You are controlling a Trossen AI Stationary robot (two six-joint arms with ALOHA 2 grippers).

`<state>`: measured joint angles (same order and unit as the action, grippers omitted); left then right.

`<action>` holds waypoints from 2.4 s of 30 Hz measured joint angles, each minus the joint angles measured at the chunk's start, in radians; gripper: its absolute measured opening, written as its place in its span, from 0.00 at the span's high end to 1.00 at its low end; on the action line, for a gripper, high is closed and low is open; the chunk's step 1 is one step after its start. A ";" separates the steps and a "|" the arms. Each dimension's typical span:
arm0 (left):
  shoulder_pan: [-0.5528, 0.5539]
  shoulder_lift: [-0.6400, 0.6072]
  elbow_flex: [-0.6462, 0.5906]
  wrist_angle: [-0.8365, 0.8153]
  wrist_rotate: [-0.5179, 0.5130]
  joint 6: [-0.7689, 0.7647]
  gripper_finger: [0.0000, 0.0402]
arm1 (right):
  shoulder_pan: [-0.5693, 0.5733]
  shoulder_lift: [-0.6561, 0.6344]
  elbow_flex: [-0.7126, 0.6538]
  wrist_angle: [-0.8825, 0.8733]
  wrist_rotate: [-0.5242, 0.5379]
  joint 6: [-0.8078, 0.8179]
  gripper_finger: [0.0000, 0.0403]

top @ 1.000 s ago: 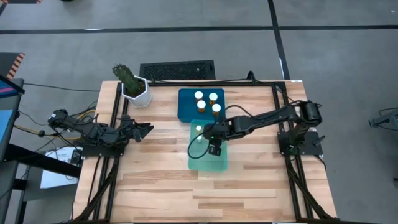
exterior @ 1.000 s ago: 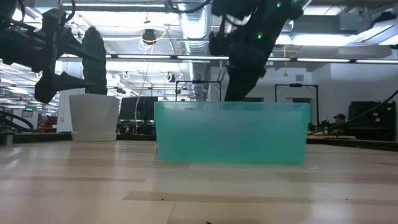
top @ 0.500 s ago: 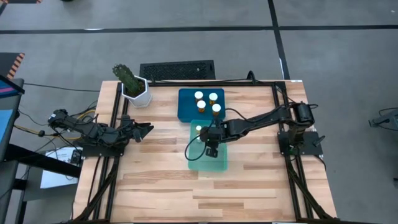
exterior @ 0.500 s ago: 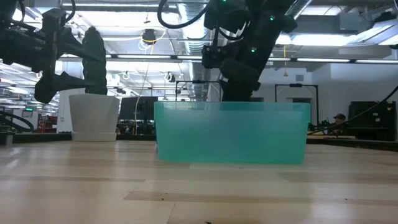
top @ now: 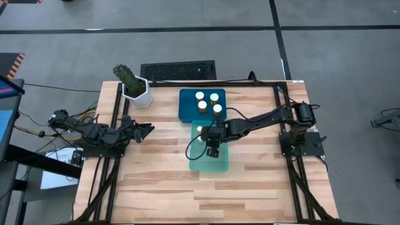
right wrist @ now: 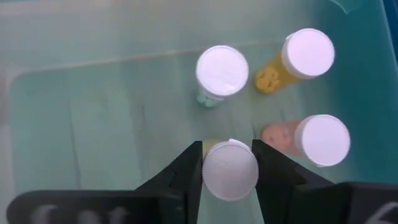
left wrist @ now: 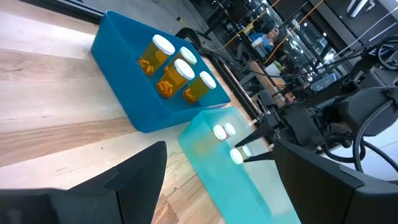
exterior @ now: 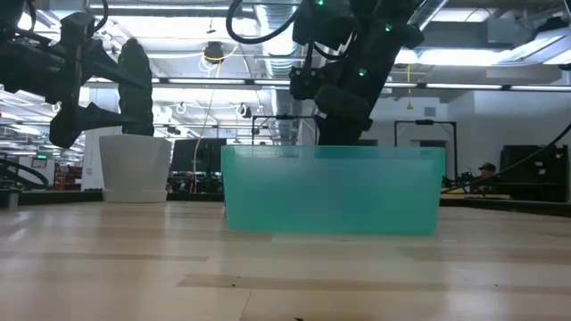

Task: Pick and place medicine bottles into bin by pill shape (circle, oval)
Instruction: Put the small yellow pill bottle into the green bin, then return to Home Position

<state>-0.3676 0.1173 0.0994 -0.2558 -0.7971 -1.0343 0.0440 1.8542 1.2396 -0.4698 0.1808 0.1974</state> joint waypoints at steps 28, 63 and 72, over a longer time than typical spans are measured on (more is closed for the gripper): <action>0.000 0.000 0.000 0.047 0.006 0.008 0.28 | -0.013 -0.249 0.059 -0.128 -0.015 -0.039 0.48; 0.000 -0.115 0.259 -0.060 0.104 0.383 0.33 | 0.081 -1.528 -0.891 0.072 0.319 0.219 0.56; 0.000 -0.113 0.264 -0.221 0.079 0.286 0.34 | 0.080 -1.695 -1.055 0.158 0.319 0.240 0.56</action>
<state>-0.3676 0.0040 0.3637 -0.4770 -0.7186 -0.7486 0.1238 0.1588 0.1841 -0.3116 0.4999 0.4372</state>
